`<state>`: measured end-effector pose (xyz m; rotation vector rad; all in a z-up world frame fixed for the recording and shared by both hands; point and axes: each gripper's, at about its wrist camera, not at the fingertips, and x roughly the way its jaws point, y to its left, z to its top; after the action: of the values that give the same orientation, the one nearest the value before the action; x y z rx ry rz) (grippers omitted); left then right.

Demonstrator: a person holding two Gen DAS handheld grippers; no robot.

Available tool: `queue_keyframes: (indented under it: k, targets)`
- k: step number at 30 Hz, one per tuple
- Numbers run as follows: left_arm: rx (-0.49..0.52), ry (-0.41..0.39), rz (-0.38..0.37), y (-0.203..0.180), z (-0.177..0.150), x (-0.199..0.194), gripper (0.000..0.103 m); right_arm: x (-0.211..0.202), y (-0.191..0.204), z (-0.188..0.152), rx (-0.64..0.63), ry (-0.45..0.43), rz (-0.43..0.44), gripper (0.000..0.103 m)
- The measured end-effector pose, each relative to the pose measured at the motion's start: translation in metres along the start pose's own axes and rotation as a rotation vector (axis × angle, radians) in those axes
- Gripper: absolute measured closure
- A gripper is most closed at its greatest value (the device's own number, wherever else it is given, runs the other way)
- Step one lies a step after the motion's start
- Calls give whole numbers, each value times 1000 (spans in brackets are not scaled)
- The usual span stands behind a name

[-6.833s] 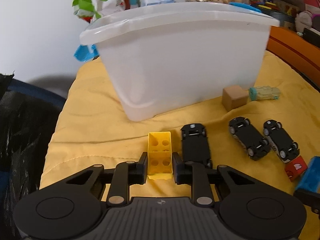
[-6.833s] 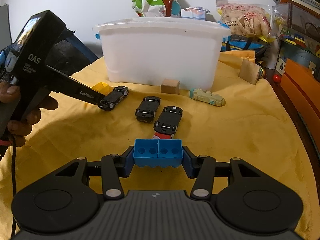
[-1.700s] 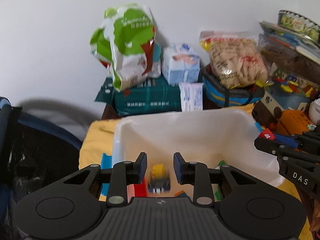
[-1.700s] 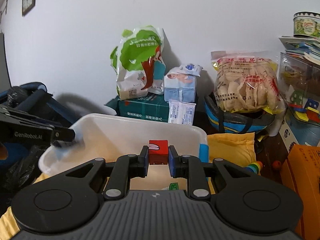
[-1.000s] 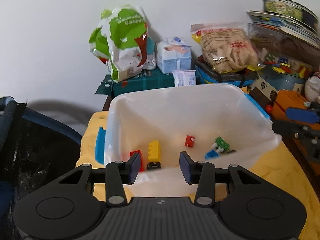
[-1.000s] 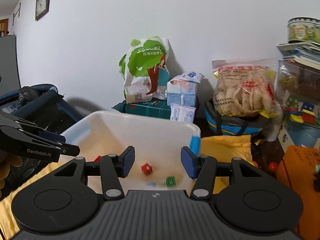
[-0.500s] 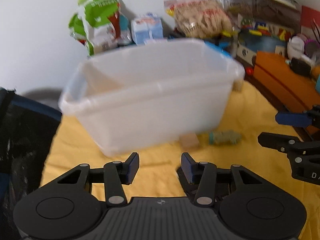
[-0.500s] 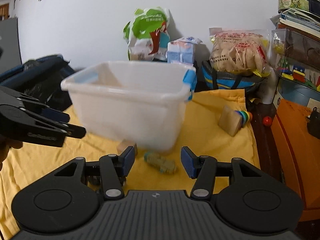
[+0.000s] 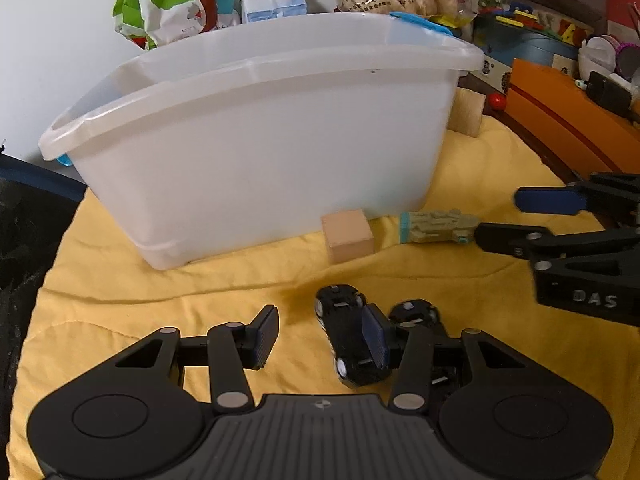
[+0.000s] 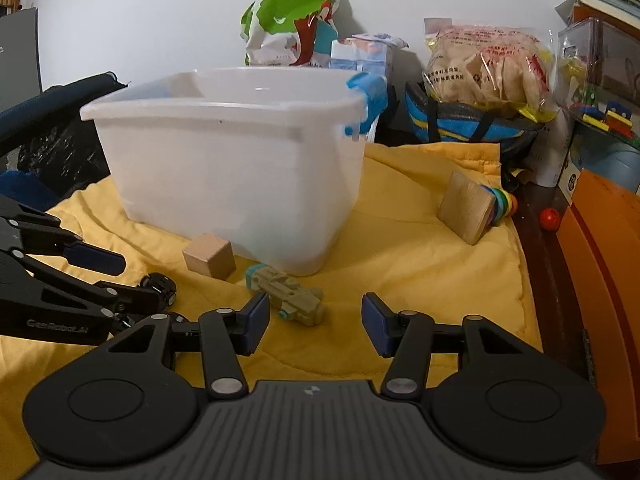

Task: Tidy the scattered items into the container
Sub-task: 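Return both tools to the cars and green toy vehicle on the cloth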

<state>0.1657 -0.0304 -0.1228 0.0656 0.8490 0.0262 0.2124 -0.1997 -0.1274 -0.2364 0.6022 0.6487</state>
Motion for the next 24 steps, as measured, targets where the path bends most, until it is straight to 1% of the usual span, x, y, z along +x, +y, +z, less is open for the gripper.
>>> queue_keyframes:
  k: [6,11,16,18,20,21,22,24]
  targets:
    - [8,0,-15,-11,-1,-1,53,8,0,-2,-32,3,30,48]
    - [-8,38,-6,-13,-3,13,53,23,-2,0,-42,0,61,48]
    - [-10,28,1,-10,-7,12,52,43,-1,2,-63,2,106,48]
    - [-16,28,-4,-8,-8,12,54,50,-1,3,-72,15,125,48]
    - [-14,25,-11,-9,-8,10,68,53,0,3,-78,27,143,53]
    - [-11,24,-16,-9,-8,9,70,53,1,3,-81,29,149,55]
    - [-9,22,-16,-9,-8,9,70,52,2,3,-85,30,154,60]
    - [-12,21,-19,-9,-9,8,70,49,5,1,-90,34,160,64]
